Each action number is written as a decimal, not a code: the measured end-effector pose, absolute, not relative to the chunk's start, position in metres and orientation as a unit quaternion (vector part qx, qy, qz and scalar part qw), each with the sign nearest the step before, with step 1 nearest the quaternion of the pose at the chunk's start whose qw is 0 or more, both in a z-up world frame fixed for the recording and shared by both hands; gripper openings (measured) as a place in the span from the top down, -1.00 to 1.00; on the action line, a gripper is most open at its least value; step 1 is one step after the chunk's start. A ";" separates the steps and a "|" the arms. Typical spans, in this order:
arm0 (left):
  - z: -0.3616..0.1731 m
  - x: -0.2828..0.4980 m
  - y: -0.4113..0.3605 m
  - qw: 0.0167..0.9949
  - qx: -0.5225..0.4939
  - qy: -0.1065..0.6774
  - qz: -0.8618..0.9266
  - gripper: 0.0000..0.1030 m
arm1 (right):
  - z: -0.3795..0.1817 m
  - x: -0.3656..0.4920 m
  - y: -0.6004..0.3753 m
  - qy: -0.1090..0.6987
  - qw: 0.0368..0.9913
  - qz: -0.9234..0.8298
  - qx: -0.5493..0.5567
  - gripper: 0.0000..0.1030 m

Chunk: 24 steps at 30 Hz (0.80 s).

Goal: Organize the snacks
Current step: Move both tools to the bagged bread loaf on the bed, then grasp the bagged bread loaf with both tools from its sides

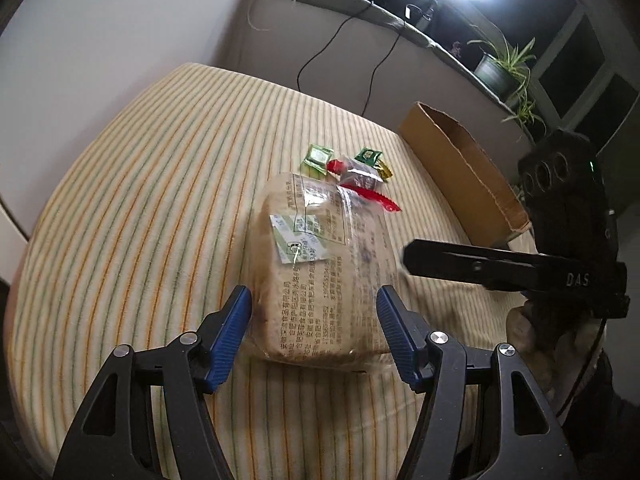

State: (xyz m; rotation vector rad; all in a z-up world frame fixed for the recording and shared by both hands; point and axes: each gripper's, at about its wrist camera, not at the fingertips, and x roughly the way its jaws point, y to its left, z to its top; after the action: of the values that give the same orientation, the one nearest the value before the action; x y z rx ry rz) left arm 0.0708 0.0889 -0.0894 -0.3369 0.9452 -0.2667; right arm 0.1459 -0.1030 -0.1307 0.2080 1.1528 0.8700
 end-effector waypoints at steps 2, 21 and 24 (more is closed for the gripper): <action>-0.090 0.070 0.088 0.868 -0.158 0.453 -0.128 -0.23 | -0.135 0.147 -0.097 0.532 0.740 0.400 0.097 -0.38; -0.072 0.057 0.050 0.886 -0.127 0.426 -0.129 -0.16 | -0.120 0.129 -0.090 0.513 0.746 0.418 0.074 0.14; -0.063 0.057 0.042 0.890 -0.122 0.417 -0.136 -0.16 | -0.110 0.128 -0.100 0.500 0.755 0.417 0.071 0.14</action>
State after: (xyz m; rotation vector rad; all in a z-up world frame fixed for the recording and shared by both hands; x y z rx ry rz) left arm 0.0566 0.0419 -0.0635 -0.2527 0.8668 -0.2824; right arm 0.1277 -0.1002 -0.1100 0.1538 1.0911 0.9097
